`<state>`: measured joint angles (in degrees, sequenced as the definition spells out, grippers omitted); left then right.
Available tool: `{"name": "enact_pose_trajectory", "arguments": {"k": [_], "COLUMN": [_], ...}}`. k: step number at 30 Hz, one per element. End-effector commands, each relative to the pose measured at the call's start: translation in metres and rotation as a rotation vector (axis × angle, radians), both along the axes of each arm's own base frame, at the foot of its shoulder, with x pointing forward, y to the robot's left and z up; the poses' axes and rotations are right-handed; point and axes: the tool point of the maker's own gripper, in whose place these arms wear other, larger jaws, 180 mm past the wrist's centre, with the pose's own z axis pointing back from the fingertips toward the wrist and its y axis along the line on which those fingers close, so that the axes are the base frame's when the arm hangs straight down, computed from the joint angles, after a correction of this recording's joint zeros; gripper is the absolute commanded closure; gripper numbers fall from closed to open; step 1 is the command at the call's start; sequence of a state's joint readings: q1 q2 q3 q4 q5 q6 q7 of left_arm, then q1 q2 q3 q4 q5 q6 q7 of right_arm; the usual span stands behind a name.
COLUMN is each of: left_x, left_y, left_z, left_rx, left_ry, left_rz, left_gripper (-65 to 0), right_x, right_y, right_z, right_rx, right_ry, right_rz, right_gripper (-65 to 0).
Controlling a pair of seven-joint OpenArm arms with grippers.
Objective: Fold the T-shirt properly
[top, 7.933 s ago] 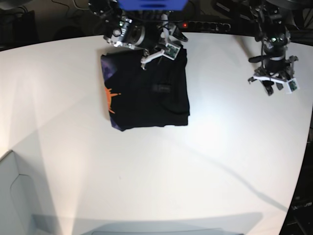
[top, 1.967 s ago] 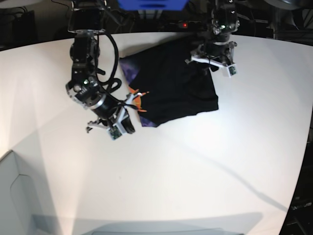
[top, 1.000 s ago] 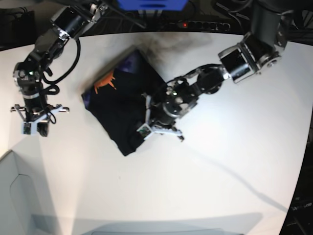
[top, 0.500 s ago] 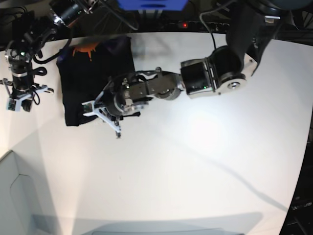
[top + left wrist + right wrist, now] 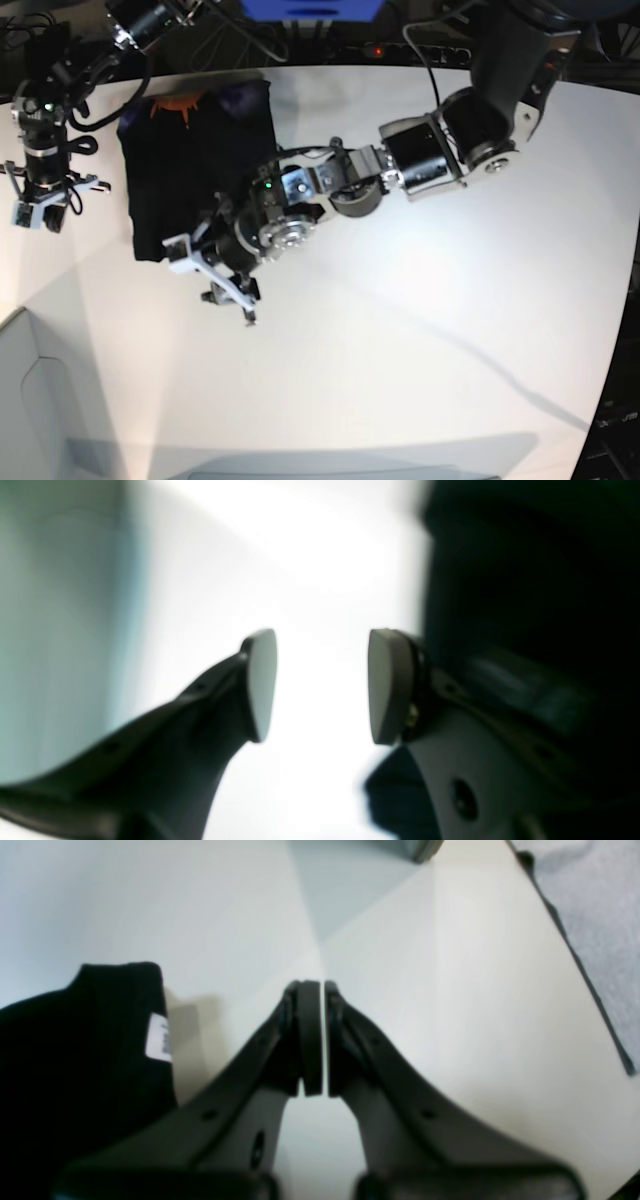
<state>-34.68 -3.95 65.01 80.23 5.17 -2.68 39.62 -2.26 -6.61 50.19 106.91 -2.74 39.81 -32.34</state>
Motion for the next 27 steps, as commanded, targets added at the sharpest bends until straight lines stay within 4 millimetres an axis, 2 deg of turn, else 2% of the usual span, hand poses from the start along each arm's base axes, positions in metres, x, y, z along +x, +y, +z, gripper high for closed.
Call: {"name": "enact_pose_trajectory", "arguments": {"k": [1,5,8,11,15,18,22,24,27], "left_x": [0.003,0.005,0.007,0.006,-0.003,-0.019,-0.042,-0.055,-0.079], "left_y": [-0.006,0.032,0.072,0.132,0.215,0.265,0.305,0.327,0.346], "left_z": [0.031,0.04,0.022,-0.002,-0.013,-0.024,-0.039,-0.036,-0.033], "left_rx": [-0.084,-0.221,-0.296,-0.377,-0.576,-0.725,-0.839,-0.852,-0.855], "left_ry": [-0.032,0.039,0.12,0.205,0.304,0.382,0.447,0.43,0.424], "left_rz": [0.01,0.167,0.326,0.548,0.831,0.988,1.117,1.16,1.197], "left_gripper": [-28.4,-28.4,-28.4,-28.4,-28.4,-28.4,-28.4,-28.4,-28.3], "right_x": [0.007,0.002,-0.002,-0.011,-0.017,-0.024,-0.032,-0.036,-0.048], "right_y": [-0.001,-0.001,-0.001,0.0,0.017,0.031,0.049,0.051,0.052], "right_z": [0.018,0.01,0.004,-0.004,-0.018,-0.029,-0.04,-0.037,-0.035], "right_rx": [-0.025,-0.016,-0.007,-0.004,0.003,0.011,0.048,0.041,0.021], "right_ry": [-0.061,-0.018,0.018,0.056,0.102,0.143,0.166,0.164,0.187], "right_rz": [0.012,0.007,0.004,0.006,0.064,0.11,0.131,0.128,0.135], "right_gripper": [0.0,0.0,0.0,-6.2,-15.7,-18.4,-18.9,-19.0,-18.7]}}
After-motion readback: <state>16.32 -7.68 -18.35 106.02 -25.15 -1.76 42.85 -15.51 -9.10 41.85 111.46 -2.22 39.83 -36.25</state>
